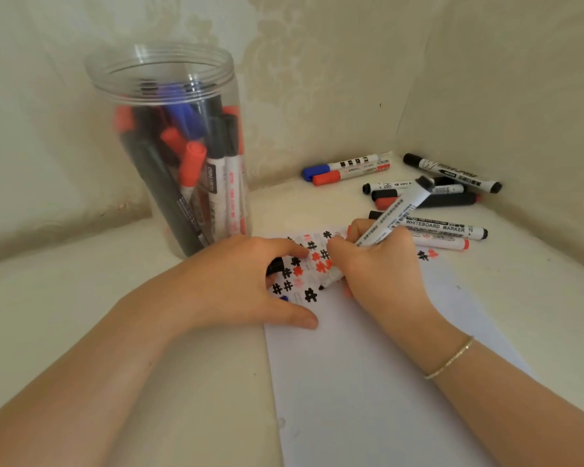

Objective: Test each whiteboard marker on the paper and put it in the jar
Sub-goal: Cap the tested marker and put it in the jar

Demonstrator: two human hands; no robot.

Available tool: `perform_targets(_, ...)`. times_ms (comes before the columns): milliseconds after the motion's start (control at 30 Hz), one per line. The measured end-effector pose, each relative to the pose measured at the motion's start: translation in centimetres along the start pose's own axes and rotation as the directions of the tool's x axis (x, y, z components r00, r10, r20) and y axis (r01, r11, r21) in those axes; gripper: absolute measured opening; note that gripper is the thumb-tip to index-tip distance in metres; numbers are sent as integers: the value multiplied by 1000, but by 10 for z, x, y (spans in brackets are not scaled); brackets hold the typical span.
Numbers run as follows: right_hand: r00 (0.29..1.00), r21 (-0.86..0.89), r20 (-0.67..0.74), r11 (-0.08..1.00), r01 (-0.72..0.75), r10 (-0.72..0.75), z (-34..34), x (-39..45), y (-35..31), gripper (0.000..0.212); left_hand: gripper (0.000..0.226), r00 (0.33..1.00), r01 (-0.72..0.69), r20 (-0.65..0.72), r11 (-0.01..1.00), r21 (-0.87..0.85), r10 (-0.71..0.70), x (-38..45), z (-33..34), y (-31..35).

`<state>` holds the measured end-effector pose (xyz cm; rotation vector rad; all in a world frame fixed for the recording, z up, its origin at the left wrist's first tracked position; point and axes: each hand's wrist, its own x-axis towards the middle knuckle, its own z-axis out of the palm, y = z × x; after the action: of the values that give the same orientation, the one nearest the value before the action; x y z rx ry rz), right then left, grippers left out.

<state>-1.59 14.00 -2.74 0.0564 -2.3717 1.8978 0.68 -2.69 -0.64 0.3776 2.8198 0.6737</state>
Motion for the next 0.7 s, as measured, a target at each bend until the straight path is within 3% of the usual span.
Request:
perform_targets(133, 999, -13, 4, 999, 40, -40, 0, -1, 1, 38, 91, 1000, 10, 10, 1000, -5, -10, -1, -2, 3)
perform_targets(267, 1000, 14, 4, 1000, 4, -4, -3, 0, -1, 27, 91, 1000, 12, 16, 1000, -10, -12, -1, -2, 4)
perform_targets(367, 999, 18, 29, 1000, -18, 18, -3, -1, -2, 31, 91, 1000, 18, 18, 1000, -12, -18, -1, -2, 4)
perform_targets(567, 997, -45, 16, 996, 77, -77, -1, -4, -4, 34, 91, 1000, 15, 14, 1000, 26, -15, -1, -3, 4)
perform_targets(700, 1000, 14, 10, 1000, 2, -3, -3, -2, -3, 25, 92, 1000, 6, 18, 999, 35, -6, -1, -3, 3)
